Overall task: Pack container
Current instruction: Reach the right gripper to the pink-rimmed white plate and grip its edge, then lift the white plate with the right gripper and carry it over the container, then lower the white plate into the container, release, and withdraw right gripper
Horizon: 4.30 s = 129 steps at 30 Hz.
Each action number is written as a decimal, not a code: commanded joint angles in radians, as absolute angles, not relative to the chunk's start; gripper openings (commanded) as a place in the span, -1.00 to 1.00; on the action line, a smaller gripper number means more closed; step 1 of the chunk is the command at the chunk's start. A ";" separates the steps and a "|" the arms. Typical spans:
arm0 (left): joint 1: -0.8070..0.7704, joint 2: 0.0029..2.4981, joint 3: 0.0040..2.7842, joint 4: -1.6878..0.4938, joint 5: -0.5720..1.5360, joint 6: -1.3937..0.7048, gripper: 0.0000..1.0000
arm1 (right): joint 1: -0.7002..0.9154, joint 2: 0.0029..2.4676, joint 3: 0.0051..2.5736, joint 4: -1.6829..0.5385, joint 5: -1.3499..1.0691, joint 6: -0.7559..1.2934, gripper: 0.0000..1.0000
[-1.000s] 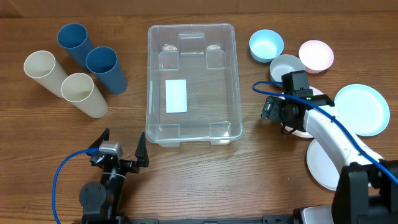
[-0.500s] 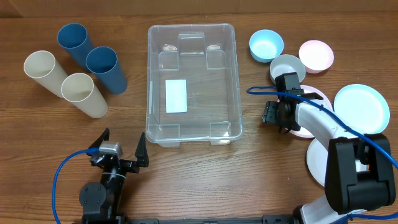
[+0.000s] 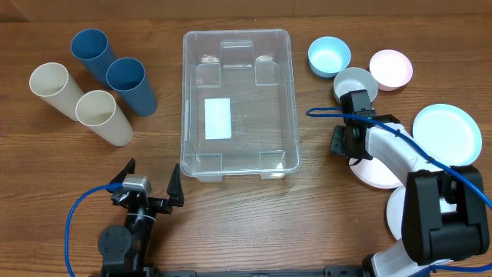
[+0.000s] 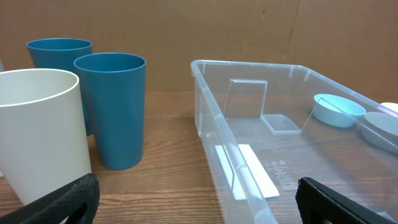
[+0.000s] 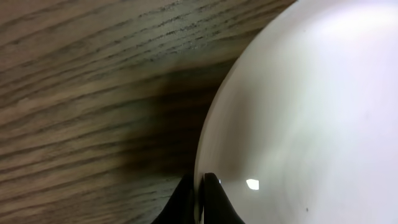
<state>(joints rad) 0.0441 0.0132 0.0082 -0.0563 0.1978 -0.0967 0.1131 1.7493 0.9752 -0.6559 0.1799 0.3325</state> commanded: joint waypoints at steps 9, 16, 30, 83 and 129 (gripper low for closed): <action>0.052 0.008 0.005 -0.056 0.199 -0.081 1.00 | 0.116 1.753 1.008 -0.686 0.173 0.316 -0.92; 0.052 0.008 0.005 -0.056 0.199 -0.081 1.00 | 0.117 1.752 1.183 -0.784 0.175 0.302 -0.92; 0.052 0.008 0.005 -0.056 0.199 -0.081 1.00 | 0.131 1.686 1.646 -1.190 0.007 0.184 -0.92; 0.052 0.008 0.005 -0.056 0.199 -0.081 1.00 | 0.783 2.072 1.559 -0.831 -0.134 0.061 -0.92; 0.052 0.008 0.005 -0.056 0.199 -0.081 1.00 | 0.481 2.070 2.486 -1.562 -0.034 0.201 0.03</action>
<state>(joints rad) 0.0441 0.0132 0.0082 -0.0559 0.1978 -0.0967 0.5648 2.0846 2.3676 -1.4891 -0.0624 0.1318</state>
